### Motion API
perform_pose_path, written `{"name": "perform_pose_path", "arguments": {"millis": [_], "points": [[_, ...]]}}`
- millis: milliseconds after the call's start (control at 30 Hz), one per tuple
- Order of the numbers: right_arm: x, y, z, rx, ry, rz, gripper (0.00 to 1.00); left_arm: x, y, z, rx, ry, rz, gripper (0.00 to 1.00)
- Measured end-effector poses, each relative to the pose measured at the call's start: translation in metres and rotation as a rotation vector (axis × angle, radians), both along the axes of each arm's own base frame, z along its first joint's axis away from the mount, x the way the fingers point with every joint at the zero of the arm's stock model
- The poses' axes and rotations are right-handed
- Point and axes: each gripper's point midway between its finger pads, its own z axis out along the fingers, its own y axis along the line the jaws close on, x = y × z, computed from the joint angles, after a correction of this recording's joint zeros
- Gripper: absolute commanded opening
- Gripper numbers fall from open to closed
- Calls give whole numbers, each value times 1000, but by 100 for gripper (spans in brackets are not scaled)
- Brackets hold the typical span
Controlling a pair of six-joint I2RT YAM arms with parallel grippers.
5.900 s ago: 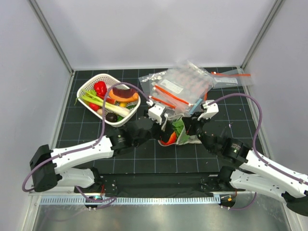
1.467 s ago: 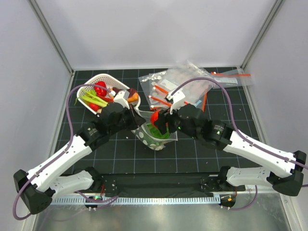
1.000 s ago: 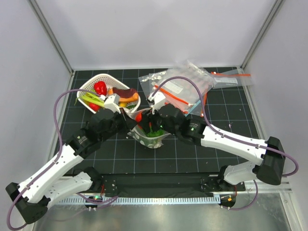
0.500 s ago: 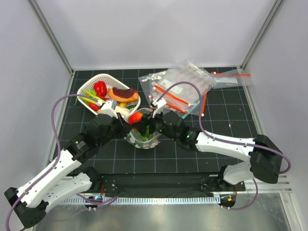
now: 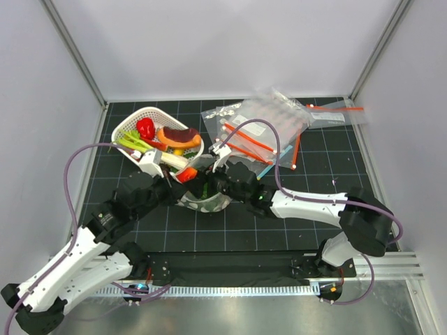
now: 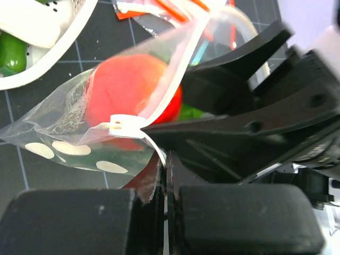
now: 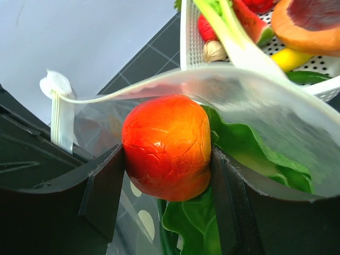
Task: Place the food in the zip-top bag and seal the zipper
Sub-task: Adjust the fake vegetable in the zipper food storage bag.
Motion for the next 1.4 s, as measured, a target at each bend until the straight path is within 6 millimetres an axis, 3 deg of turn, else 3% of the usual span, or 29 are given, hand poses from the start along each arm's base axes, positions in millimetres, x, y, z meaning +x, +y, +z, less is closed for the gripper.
{"name": "perform_pose_path", "arguments": {"millis": [300, 400, 433, 467, 667, 800, 867, 967, 1000, 1067, 1100, 1233, 1400], "points": [[-16, 14, -7, -90, -42, 50, 34, -7, 8, 5, -12, -16, 3, 1], [-20, 15, -12, -120, -47, 59, 56, -10, 11, 7, -14, -20, 7, 0], [-21, 15, -15, -132, -49, 60, 69, -11, 11, 6, -14, -19, 6, 0], [-22, 14, -16, -140, -50, 60, 73, -11, 11, 7, -14, -20, 6, 0], [-23, 5, -21, -193, -54, 55, 89, -9, 12, 7, -15, -25, 17, 0], [-34, -5, -1, -178, -67, 71, 92, -6, 13, 8, -19, -36, 29, 1], [-38, -11, 14, -160, -78, 75, 89, -5, 13, 9, -22, -41, 32, 0], [-43, -18, 33, -128, -97, 78, 76, -5, 13, 11, -28, -49, 35, 1], [-44, -19, 37, -123, -102, 79, 65, -4, 13, 11, -27, -50, 37, 0], [-45, -21, 39, -120, -105, 80, 54, -4, 14, 11, -28, -51, 39, 1], [-45, -21, 38, -123, -105, 81, 43, -4, 14, 11, -28, -51, 39, 0], [-44, -16, 19, -167, -79, 88, 24, -4, 14, 11, -27, -52, 40, 0], [-38, 0, -20, -246, -26, 95, 20, -4, 14, 11, -27, -52, 41, 0]]}}
